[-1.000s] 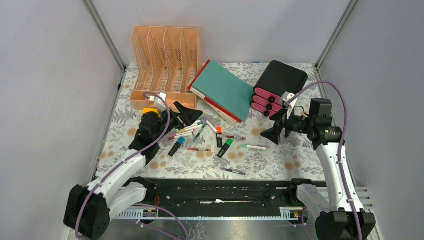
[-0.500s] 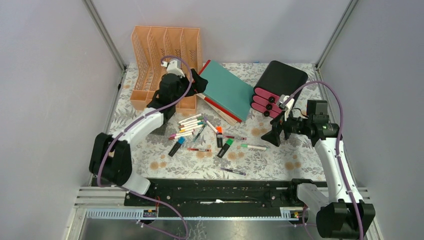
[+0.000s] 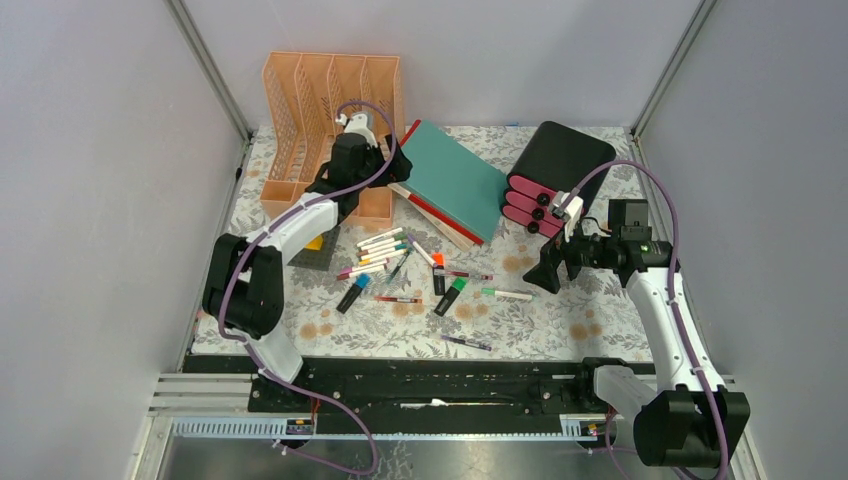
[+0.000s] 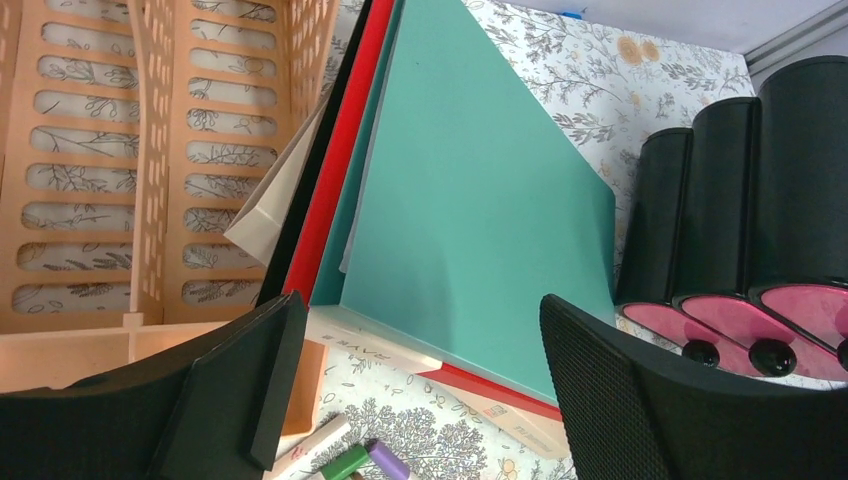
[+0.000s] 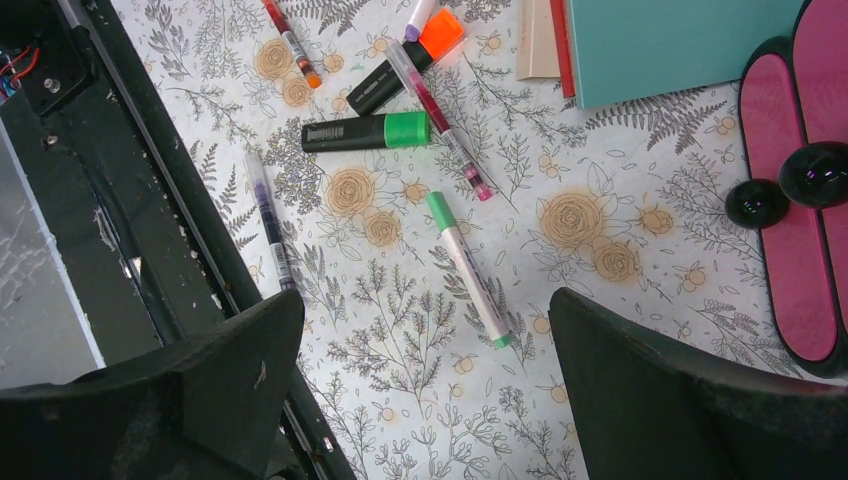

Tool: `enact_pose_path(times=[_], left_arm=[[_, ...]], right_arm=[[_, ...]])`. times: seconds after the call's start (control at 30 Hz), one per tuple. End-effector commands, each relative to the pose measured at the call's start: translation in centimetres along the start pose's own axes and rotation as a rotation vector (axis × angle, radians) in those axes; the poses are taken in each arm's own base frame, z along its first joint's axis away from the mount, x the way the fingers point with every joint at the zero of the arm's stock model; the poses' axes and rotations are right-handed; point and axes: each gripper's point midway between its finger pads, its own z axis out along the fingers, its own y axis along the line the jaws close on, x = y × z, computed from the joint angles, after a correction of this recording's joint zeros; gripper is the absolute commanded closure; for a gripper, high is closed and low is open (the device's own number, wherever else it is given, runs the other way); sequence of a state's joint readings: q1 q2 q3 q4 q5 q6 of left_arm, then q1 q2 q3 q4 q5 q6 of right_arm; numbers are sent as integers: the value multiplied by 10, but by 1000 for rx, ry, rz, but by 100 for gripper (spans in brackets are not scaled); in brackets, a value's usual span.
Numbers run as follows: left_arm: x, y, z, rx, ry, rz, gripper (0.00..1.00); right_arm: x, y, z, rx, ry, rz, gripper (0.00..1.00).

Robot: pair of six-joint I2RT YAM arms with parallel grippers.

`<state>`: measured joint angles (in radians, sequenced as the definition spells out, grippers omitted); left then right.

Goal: Organize the desk
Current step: Pick up the folder from the center of the board.

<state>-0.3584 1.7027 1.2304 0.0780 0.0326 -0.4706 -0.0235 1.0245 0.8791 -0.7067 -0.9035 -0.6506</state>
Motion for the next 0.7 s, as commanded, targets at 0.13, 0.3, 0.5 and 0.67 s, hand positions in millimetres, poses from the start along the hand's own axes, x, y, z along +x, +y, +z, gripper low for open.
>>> enact_pose_path(times=[0.13,0.3,0.5,0.67], left_arm=[[-16,-19,7,83,-12,30,18],[-14,-20,8,84,8,32,29],[-16,-23,1,95,10,26,57],[-17,-33,-15,137,6,3,73]], right_arm=[[-7,-2,-2,6,4,-36,0],[-7,-2,-1,6,4,-38,0],[-7,-1,-1,5,1,-39,0],[-7,-1,-1,5,1,-39,0]])
